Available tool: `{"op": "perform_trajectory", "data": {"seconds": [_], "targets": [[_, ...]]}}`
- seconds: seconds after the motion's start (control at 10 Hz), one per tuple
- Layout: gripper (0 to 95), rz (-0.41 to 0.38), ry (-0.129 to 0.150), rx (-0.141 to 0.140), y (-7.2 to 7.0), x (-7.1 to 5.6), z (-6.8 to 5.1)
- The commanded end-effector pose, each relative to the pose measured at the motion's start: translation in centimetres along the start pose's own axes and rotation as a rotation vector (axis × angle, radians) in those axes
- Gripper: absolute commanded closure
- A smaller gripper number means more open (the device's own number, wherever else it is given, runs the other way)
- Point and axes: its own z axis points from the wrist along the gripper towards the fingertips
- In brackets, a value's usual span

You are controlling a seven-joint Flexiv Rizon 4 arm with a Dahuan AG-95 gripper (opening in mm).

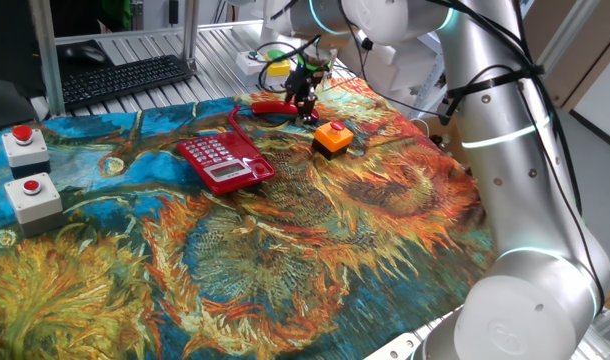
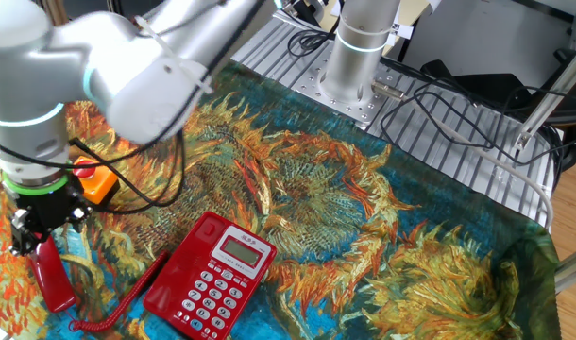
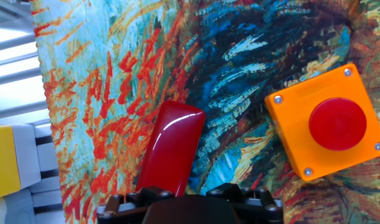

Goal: Place the handset of the telephone on the corresponding phone cradle

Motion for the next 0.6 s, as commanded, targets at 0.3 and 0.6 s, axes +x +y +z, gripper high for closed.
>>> {"op": "perform_trajectory", "data": {"seconds": [0.3,0.6], "targets": [[19.0,-0.011,0.006,-0.034,-0.01,0.02,-0.06],[19.0,-0.012,-0.003,-0.083,0.0,0.06,-0.08]]}}
